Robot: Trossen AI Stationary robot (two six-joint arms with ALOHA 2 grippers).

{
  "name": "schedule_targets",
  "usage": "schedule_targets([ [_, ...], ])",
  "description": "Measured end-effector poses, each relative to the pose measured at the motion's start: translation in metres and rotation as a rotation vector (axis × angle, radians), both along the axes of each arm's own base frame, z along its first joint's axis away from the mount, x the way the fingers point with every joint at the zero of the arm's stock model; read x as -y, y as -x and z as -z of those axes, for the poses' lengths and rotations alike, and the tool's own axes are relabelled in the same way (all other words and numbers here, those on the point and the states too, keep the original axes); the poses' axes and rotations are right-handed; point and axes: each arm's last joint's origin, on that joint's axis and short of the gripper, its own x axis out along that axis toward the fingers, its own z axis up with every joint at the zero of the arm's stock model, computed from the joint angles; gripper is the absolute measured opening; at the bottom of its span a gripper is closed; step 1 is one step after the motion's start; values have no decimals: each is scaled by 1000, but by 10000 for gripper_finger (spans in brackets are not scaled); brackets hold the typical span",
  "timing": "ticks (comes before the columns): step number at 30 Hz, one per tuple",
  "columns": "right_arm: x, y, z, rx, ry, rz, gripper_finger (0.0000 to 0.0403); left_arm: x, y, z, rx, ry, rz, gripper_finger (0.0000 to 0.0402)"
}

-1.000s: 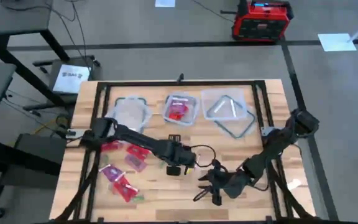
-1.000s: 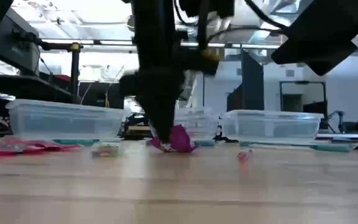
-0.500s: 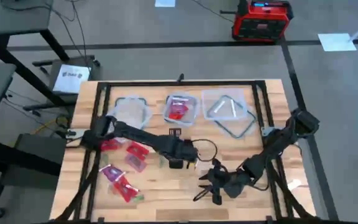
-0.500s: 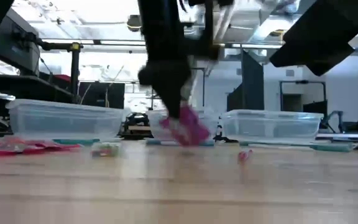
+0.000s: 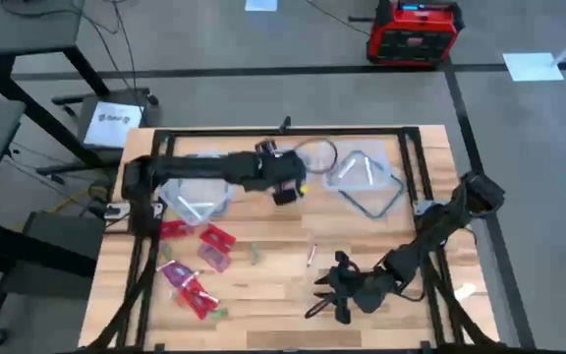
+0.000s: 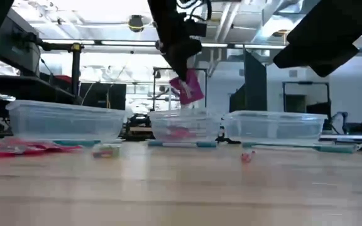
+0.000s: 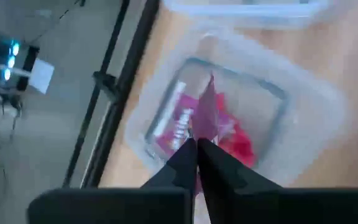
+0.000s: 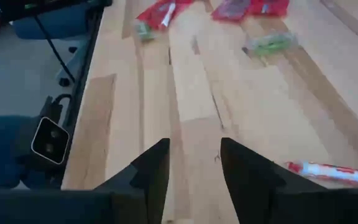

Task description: Sort candy

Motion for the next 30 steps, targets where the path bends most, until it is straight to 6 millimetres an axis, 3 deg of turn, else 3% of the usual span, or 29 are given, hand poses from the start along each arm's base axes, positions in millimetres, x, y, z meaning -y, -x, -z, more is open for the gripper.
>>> schedule_targets([
  [5,0,0,0,-5,8,-2,132,-14,9,6,-41,139,-6,69],
  [10,1,1,1,-11,13,-2,132,-6,26,15,-177,312,-95,130],
  [14,1,1,1,-13,10,0,132,29,45,26,-397,532,-120,147],
  [18,1,1,1,-13,-3,8,132,76,66,44,-581,472,-91,148],
  [24,0,1,1,-12,-13,12,132,136,105,77,-583,480,-114,148],
  [30,0,1,1,-11,-14,13,132,186,143,82,-486,522,-123,148],
])
